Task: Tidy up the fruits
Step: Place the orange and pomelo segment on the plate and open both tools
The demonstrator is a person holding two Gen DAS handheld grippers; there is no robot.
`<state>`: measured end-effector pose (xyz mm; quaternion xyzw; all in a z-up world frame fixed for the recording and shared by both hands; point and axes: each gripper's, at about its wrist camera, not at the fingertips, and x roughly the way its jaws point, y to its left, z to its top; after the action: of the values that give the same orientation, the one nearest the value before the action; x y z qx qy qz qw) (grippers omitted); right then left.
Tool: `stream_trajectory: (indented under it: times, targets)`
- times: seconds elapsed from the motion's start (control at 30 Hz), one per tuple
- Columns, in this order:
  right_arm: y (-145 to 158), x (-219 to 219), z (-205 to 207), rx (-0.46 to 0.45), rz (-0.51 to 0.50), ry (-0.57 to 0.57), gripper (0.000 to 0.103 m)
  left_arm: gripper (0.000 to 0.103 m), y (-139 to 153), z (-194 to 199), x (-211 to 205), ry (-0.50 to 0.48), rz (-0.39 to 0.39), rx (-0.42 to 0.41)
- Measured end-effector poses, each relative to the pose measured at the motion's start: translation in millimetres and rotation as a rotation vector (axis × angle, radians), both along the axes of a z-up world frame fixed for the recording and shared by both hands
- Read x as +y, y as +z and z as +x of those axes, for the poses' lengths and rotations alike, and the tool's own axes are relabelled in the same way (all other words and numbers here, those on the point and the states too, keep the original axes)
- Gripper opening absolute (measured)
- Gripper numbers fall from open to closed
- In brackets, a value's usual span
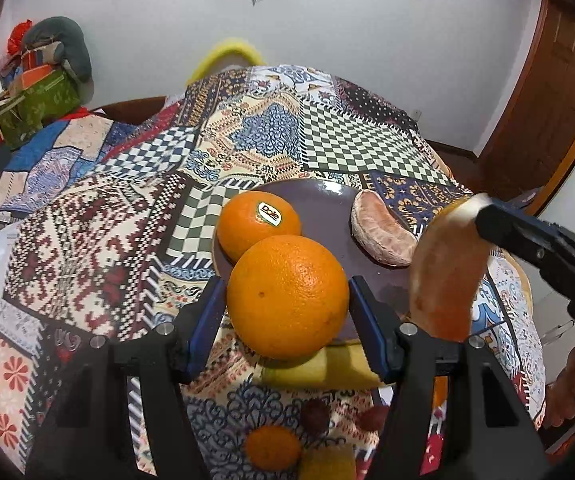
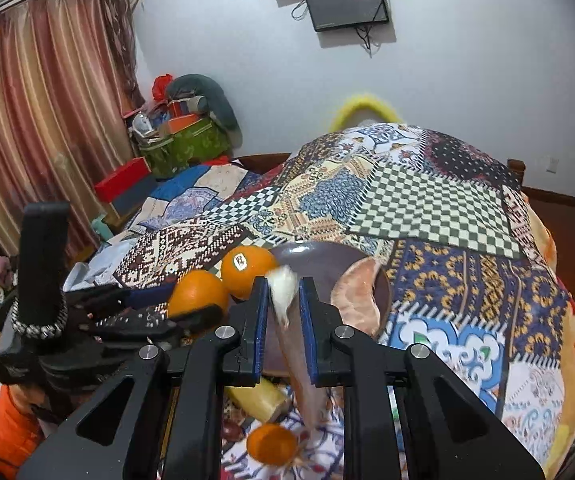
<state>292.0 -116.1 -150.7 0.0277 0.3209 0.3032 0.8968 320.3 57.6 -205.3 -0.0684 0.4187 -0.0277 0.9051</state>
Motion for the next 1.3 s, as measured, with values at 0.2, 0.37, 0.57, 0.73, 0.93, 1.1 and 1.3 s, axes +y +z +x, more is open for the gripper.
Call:
stream_trajectory:
  times: [0.2, 0.37, 0.57, 0.73, 0.93, 1.1, 1.3]
  targets:
    - [-0.5, 10.8, 12.5, -0.021, -0.038, 0.025, 0.012, 0.062, -12.7, 14.8, -1.7, -0.011, 0.0, 0.021]
    - [-13.6, 0.7, 14.4, 0.027, -0.06, 0.038, 0.014, 0.062, -17.4, 17.1, -5.3, -0.029, 0.022, 0.019]
    - [-35.7, -24.2, 7.8, 0.082, -0.109, 0.008, 0.054, 0.062, -20.1, 17.8, -9.6, -0.041, 0.041, 0.019]
    - [-57.5, -38.0, 10.0, 0.121, -0.189, -0.021, 0.059, 0.062, -20.3, 18.1, -10.7, -0.037, 0.049, 0.021]
    - [-75.0, -42.0, 28.3, 0.212, -0.145, -0.006, 0.059, 0.062, -20.8, 18.8, -11.8, -0.035, 0.057, 0.022]
    - [-83.9, -34.7, 33.6, 0.246, -0.123, 0.021, 0.051, 0.062, -22.3, 18.3, -12.9, -0.043, 0.069, 0.021]
    - [-81.6, -37.1, 26.7, 0.219, -0.133, 0.007, 0.046, 0.062, -24.1, 18.4, -13.3, -0.045, 0.067, 0.023]
